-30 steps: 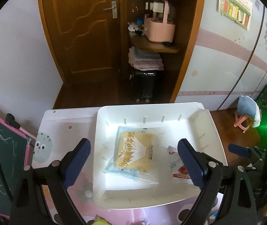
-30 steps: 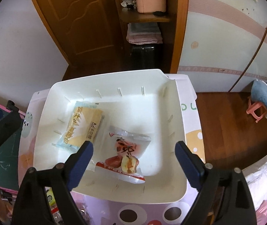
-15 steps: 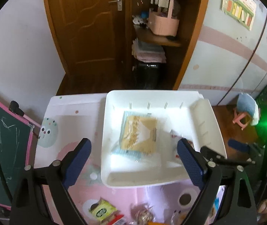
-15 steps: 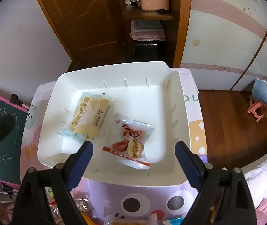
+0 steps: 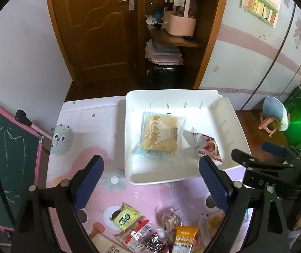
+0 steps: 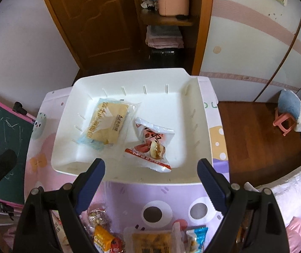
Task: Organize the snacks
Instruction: 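Lift both tools out of the basket back toward the snacks, then grasp the brown biscuit pack with the left tool while the right tool grasps the clear puffed-snack bag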
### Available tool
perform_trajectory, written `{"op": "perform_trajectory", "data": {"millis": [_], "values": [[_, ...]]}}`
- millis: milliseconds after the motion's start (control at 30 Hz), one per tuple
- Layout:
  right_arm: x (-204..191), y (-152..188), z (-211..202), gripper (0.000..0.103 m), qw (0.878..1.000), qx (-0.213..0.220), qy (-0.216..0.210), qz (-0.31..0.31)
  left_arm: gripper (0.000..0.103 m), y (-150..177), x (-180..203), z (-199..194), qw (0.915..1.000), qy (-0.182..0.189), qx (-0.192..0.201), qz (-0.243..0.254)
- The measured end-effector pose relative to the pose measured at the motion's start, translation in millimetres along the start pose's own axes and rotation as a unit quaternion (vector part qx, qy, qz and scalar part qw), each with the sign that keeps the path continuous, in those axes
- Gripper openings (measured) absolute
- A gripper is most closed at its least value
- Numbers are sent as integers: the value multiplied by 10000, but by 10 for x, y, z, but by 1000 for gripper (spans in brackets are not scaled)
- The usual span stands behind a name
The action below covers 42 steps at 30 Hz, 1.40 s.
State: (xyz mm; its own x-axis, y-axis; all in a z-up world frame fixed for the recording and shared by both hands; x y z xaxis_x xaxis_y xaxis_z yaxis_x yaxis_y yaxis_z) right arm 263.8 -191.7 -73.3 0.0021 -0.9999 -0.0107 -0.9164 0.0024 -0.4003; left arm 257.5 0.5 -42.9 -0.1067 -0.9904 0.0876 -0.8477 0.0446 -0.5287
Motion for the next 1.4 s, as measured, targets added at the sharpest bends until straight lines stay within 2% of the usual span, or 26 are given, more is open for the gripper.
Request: {"op": "perform_trajectory", "data": {"millis": [200,467,767,900,1133,1233,1300,1400], "values": [[-99,139,-344,90,9990,311,309,9,91,152,-103,-201,9996,-94,34,267],[-371,495,-579,81,9994,292,203,10,91,432,-314,-494,9987,-56,101,491],[-614,1054,-838,81,9996,244,113,-18,91,864,-577,-696,9985,164,34,525],[-673,1325,-923,76,9994,287,99,-156,91,1101,-715,-694,9984,235,-75,500],[-808,1801,-859,75,9990,80,-167,-398,91,1695,-1016,-419,9971,126,-633,409],[-893,2047,-708,72,9980,-193,-387,-470,91,1993,-1136,-238,9948,82,-985,247],[-954,2187,-621,66,9965,-362,-502,-559,91,2187,-1190,-111,9927,35,-1195,152],[-1098,2430,-455,65,9927,-576,-665,-820,91,2444,-1243,63,9887,29,-1499,-21]]}}
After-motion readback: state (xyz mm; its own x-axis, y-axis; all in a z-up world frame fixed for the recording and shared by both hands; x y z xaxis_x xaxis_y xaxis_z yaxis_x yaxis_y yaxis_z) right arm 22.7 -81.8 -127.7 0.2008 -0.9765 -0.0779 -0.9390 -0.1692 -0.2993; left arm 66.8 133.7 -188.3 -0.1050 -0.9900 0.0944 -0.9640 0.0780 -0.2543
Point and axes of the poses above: each gripper's, at about its wrist camera, not at the fingertips, and z roughly the way its jaws point, x to its right, y to its underside, the point moved 1 cm from there along z, roughly the way its jaws point, and after that the axes turned 3 degrees about y, right-handed, at the moved point
